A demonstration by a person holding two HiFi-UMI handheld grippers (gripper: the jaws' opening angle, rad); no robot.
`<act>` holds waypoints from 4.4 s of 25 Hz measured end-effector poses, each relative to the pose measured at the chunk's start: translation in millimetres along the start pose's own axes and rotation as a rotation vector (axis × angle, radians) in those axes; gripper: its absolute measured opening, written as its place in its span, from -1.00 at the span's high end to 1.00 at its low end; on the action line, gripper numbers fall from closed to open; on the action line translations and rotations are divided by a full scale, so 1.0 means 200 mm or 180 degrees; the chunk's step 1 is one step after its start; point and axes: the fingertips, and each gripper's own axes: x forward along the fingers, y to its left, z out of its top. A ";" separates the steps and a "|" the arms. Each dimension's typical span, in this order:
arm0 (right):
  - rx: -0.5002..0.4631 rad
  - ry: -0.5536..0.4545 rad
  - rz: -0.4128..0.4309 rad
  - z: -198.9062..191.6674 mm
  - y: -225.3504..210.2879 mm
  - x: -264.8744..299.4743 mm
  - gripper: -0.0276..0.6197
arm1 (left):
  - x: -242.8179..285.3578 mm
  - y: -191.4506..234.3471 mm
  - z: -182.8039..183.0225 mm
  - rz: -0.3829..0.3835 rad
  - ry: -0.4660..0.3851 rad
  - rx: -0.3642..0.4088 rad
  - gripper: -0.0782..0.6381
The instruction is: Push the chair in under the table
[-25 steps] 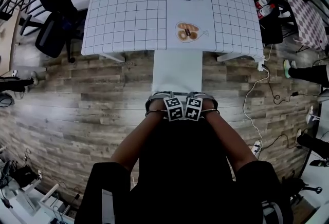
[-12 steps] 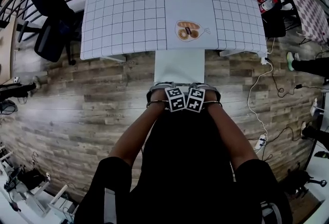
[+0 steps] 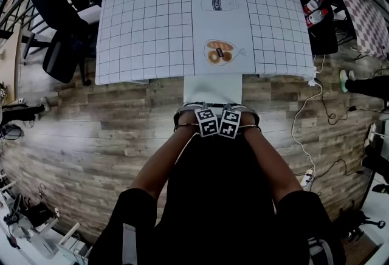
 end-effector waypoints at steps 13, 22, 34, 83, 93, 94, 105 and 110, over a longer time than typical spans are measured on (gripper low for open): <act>-0.0064 -0.0080 0.0071 0.01 -0.39 -0.05 0.66 | -0.05 0.37 0.07 -0.0004 0.0024 -0.0030 0.52; -0.0251 -0.0058 0.0039 -0.02 -0.64 -0.07 0.67 | -0.06 0.61 0.14 0.0006 0.0029 -0.0116 0.51; -0.0390 -0.0074 -0.0045 -0.12 -0.77 -0.05 0.67 | -0.01 0.71 0.25 -0.0059 0.0040 -0.0192 0.50; 0.0233 -0.1186 -0.0447 0.03 -0.91 -0.47 0.42 | -0.37 0.87 0.39 0.0710 -0.0927 -0.0926 0.20; 0.1522 -0.2222 -0.1107 0.24 -0.86 -1.05 0.44 | -1.02 0.80 0.22 0.1497 -0.1821 -0.1470 0.23; 0.1631 -0.2343 -0.1206 0.25 -0.83 -1.11 0.45 | -1.10 0.78 0.20 0.1624 -0.1920 -0.1483 0.27; 0.2659 -0.3485 -0.1523 0.34 -0.52 -1.61 0.91 | -1.68 0.43 0.14 0.2388 -0.3271 -0.2302 0.75; 0.2698 -0.3769 -0.1816 0.29 -0.41 -1.79 0.92 | -1.78 0.26 0.23 0.2536 -0.3448 -0.2394 0.75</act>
